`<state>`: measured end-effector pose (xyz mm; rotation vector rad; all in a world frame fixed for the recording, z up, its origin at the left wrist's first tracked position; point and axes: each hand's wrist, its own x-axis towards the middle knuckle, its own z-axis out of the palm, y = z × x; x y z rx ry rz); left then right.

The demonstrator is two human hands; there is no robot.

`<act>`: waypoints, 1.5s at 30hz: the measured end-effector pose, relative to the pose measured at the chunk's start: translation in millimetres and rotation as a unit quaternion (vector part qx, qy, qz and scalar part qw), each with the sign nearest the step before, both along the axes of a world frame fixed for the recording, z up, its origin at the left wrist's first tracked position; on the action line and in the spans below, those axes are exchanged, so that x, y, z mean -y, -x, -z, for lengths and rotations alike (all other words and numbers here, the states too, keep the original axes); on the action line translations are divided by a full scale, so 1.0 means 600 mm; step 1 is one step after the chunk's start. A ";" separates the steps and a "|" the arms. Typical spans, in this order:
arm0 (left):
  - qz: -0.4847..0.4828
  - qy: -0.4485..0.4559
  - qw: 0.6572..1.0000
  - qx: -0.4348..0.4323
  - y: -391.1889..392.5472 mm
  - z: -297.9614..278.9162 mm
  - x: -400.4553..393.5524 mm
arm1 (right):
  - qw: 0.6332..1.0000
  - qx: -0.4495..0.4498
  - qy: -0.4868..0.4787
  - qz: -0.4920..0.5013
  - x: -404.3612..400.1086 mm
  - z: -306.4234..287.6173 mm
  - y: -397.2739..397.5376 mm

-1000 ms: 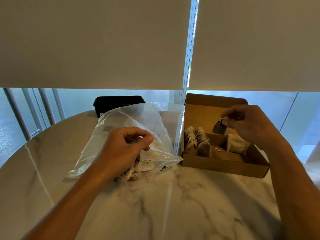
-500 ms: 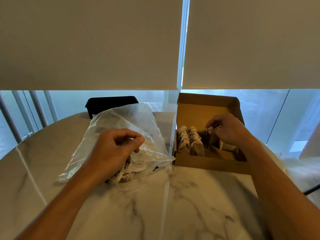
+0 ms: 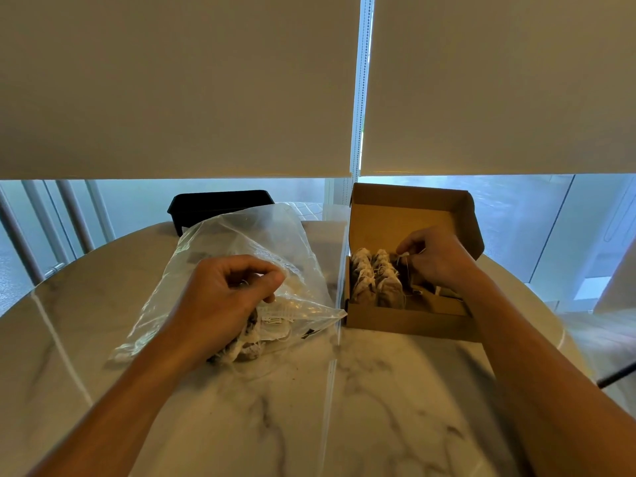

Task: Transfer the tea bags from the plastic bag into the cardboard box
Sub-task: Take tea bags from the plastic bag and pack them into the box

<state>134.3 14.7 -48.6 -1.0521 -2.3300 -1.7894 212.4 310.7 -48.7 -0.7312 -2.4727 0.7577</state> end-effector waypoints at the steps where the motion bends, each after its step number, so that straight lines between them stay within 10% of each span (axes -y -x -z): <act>1: 0.000 0.000 1.000 0.000 0.000 0.000 0.000 | 1.000 -0.002 0.000 -0.001 -0.001 0.000 0.001; 19: -0.022 -0.035 0.999 0.032 0.016 0.008 -0.003 | 0.997 -0.049 -0.024 0.056 -0.013 -0.030 -0.043; 25: -0.045 -0.056 0.997 0.032 0.007 0.009 -0.006 | 0.982 -0.144 0.053 -0.106 0.116 -0.064 -0.037; 31: -0.061 -0.070 0.996 0.008 0.003 0.009 -0.011 | 0.943 0.018 0.124 -0.310 0.253 -0.045 -0.013; 45: 0.082 0.014 0.997 0.001 0.012 -0.007 0.013 | 0.947 -0.100 0.164 -0.258 0.231 -0.044 -0.011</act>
